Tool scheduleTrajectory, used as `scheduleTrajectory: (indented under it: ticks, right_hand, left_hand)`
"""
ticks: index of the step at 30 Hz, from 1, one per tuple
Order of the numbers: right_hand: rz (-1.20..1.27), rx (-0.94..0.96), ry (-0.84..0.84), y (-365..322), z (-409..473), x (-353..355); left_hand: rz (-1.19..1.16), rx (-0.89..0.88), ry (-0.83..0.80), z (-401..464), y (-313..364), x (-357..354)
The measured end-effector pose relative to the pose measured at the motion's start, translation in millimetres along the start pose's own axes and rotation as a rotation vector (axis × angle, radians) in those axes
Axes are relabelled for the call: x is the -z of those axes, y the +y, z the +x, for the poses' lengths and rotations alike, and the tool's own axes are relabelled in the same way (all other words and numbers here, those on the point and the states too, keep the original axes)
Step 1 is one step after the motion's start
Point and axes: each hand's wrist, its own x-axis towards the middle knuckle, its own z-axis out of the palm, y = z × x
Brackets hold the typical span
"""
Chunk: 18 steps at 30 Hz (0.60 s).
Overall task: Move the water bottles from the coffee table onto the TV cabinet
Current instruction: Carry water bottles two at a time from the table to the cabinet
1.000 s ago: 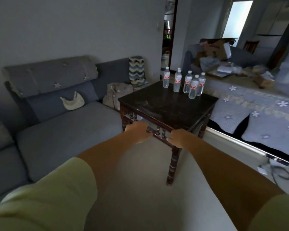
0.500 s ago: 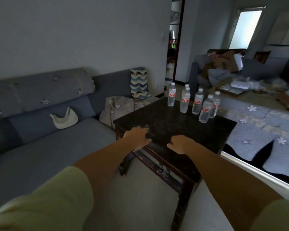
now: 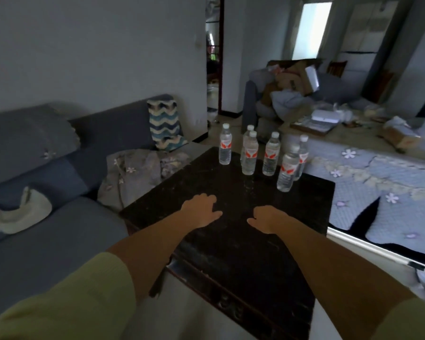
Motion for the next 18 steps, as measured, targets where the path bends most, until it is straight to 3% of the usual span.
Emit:
scheduleTrajectory:
  ticks: [9, 18]
  right_hand:
    - [0.201, -0.161, 0.162, 13.3, 91.3, 48.5]
    - [0.386, -0.405, 0.182, 68.8, 149.5, 32.7]
  left_hand:
    - [0.018, -0.277, -0.04, 162.7, -10.0, 35.4]
    - [-0.116, -0.357, -0.169, 278.3, 18.1, 7.7]
